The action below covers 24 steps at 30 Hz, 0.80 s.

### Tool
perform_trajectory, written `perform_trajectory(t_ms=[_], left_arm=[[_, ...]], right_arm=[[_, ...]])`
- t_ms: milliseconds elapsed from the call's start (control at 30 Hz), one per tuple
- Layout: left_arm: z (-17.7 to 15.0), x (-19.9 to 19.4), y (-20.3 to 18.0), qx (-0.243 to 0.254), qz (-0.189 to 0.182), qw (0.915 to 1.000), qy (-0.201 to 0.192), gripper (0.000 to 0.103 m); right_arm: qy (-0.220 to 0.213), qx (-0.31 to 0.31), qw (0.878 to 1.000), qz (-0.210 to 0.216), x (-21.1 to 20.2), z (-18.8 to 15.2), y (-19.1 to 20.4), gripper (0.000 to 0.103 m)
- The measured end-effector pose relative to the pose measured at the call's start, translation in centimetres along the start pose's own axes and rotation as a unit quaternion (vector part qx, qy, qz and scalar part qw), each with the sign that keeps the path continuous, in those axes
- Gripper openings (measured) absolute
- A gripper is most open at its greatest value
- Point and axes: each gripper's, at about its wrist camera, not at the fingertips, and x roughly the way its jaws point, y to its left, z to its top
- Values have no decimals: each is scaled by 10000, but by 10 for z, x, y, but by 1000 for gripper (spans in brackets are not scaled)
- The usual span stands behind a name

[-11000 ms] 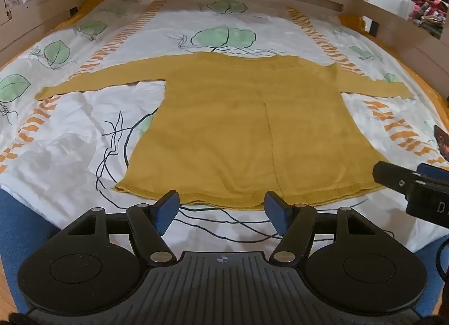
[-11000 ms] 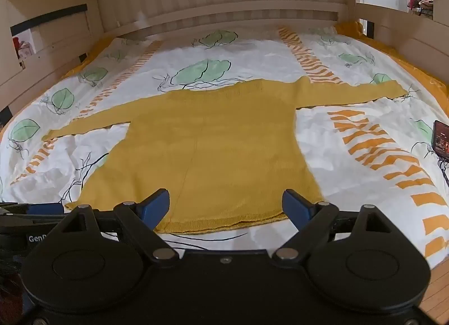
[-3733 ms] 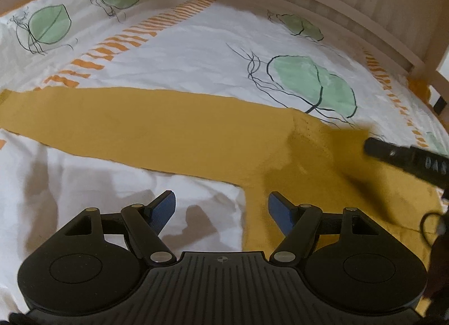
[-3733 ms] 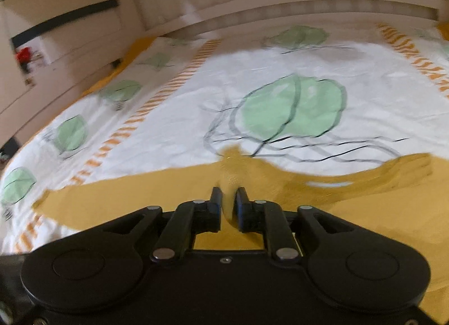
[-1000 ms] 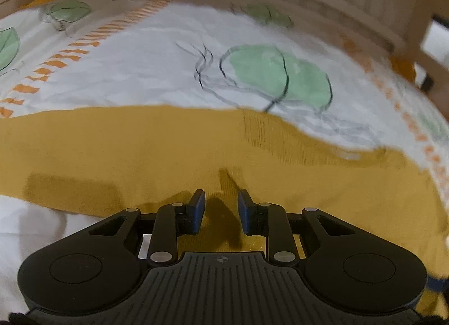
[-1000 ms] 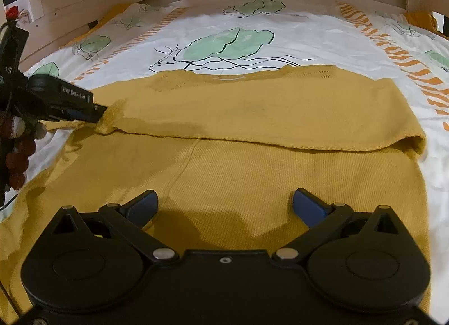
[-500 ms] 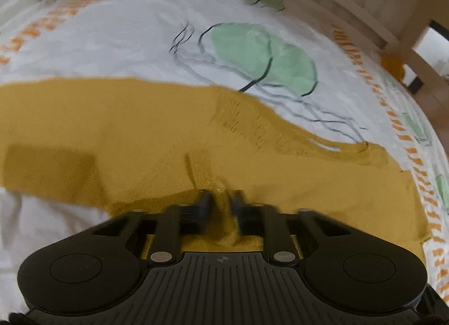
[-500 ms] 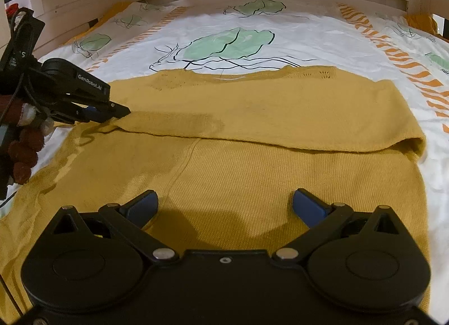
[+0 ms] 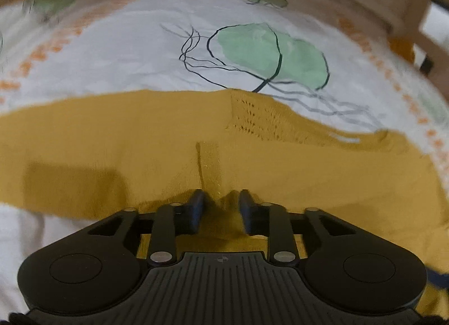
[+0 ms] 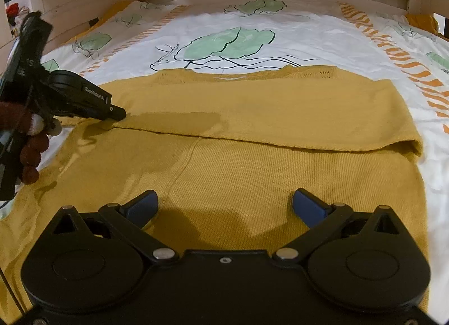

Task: Fold small clothes
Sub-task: 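Lift the other sleeve with the left tool and fold it across the body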

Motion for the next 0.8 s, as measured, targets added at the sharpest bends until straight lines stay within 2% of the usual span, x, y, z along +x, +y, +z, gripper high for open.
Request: perform_trajectory(t_ms=[67, 133, 233, 367, 567, 800], left_arm=[[1, -8, 11, -224, -48, 9997, -89, 40], [4, -19, 26, -369, 89, 9989, -290, 46], [5, -37, 56, -582, 258, 9966, -525, 50], [4, -61, 109, -919, 600, 9917, -677, 50], [-3, -93, 190, -1422, 1051, 9810, -796, 50], [-8, -114, 276, -2203, 1237, 9628, -956, 50]], right_arm=[[-14, 59, 10000, 58, -1, 1, -2, 102], [-62, 196, 9996, 188, -4, 3, -6, 102], [-206, 513, 9972, 510, -9, 6, -12, 102], [-456, 607, 9943, 748, -19, 8, -9, 102], [-940, 87, 9907, 983, -36, 10, 18, 102], [-946, -263, 9864, 1315, -33, 27, 67, 102]])
